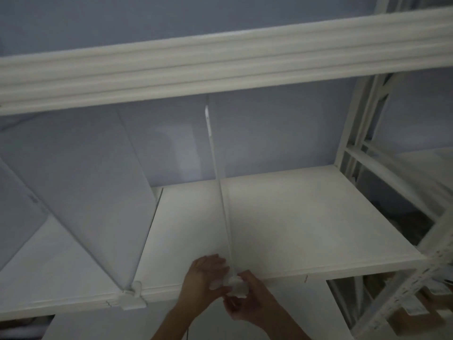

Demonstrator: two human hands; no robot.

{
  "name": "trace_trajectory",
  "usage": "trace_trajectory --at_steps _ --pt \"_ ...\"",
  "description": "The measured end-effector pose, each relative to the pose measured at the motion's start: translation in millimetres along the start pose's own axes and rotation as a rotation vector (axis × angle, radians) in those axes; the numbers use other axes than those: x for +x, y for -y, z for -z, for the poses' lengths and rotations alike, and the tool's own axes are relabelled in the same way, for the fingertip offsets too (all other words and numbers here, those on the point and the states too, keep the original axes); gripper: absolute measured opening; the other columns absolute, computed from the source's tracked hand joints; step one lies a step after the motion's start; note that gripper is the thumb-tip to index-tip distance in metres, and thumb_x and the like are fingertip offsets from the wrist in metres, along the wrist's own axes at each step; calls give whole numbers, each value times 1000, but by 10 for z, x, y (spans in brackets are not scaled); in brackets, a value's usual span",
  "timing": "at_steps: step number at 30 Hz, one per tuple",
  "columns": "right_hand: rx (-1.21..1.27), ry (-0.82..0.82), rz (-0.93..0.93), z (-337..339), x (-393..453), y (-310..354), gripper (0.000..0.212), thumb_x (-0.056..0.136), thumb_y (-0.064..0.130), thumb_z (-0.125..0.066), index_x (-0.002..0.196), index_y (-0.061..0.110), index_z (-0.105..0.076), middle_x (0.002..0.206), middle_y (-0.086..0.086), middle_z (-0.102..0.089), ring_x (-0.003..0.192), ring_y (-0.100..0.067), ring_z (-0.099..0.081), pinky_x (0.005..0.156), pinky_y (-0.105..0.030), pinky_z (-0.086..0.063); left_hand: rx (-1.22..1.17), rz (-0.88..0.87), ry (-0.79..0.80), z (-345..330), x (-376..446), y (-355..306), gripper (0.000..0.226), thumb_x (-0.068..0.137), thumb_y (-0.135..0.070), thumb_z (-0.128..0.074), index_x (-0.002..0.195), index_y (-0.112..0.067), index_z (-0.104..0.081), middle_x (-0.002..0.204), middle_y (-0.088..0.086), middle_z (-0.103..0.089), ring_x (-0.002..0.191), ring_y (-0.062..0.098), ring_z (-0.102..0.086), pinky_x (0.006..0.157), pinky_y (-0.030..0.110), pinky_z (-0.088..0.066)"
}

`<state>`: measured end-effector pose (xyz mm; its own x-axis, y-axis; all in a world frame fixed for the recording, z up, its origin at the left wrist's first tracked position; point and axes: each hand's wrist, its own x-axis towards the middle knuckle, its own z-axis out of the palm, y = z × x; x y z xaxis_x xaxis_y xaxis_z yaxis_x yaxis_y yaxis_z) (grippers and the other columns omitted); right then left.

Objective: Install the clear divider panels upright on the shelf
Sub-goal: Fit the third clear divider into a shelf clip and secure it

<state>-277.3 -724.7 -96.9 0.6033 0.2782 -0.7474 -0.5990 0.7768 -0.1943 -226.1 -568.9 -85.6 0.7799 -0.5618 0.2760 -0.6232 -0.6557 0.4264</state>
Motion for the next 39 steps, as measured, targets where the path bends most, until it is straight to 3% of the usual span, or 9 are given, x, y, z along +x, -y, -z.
trace_trajectory --at_steps 8,12,14,18,24,29,33,37,39 --pt "-21 45 -38 -3 30 63 37 48 1 -73 83 1 -62 67 -18 -65 67 -29 -59 60 -35 -51 -19 -38 -116 -61 43 -1 47 54 -60 -65 87 -28 -73 108 -16 -65 107 4 -49 97 2 -24" --pt "-3 73 -39 16 25 66 19 65 5 -70 82 1 -63 66 -19 -67 67 -30 -59 62 -36 -50 -53 -41 -177 -99 38 13 56 50 -58 -72 98 -31 -63 130 -45 -37 124 -14 -34 96 4 -28" --pt "8 71 -49 36 59 72 19 68 8 -69 85 4 -62 64 -19 -67 57 -29 -61 60 -36 -51 -49 -32 -186 -109 35 -3 57 49 -56 -76 98 -31 -64 131 -49 -31 126 -18 -27 96 5 -30" --pt "-18 58 -74 51 78 105 24 71 13 -68 92 5 -61 66 -19 -67 67 -29 -58 61 -36 -50 -108 19 -168 -141 30 1 57 50 -50 -83 100 -31 -64 133 -47 -32 121 -4 -42 92 17 -43" --pt "-11 76 -97 136 121 141 29 75 21 -67 99 7 -58 93 -18 -60 74 -29 -54 59 -36 -51 -87 66 -117 -205 47 -32 52 62 -62 -74 100 -26 -73 131 -25 -52 125 6 -46 101 18 -37" --pt "-11 51 -89 220 73 243 18 82 23 -64 87 7 -59 77 -15 -61 69 -29 -55 62 -35 -49 -151 92 -176 -305 83 -132 45 58 -56 -80 92 -27 -76 118 -22 -61 124 -3 -41 98 6 -32" --pt "-21 35 -91 308 -17 340 19 77 21 -66 87 8 -57 55 -17 -64 70 -28 -55 63 -36 -52 -197 99 -206 -399 148 -241 45 57 -53 -82 92 -25 -76 126 -34 -51 124 -8 -38 97 10 -36" --pt "-22 20 -73 390 -101 432 18 76 21 -65 84 6 -58 50 -16 -63 50 -27 -62 64 -36 -50 -170 70 -205 -486 206 -351 46 60 -58 -78 94 -28 -74 126 -33 -51 125 -2 -40 95 23 -42" --pt "-21 25 -77 436 -177 509 19 75 20 -65 82 4 -58 49 -18 -62 54 -28 -62 67 -38 -48 -187 82 -217 -536 247 -426 49 60 -62 -75 96 -29 -74 126 -37 -49 126 -6 -37 96 21 -41"
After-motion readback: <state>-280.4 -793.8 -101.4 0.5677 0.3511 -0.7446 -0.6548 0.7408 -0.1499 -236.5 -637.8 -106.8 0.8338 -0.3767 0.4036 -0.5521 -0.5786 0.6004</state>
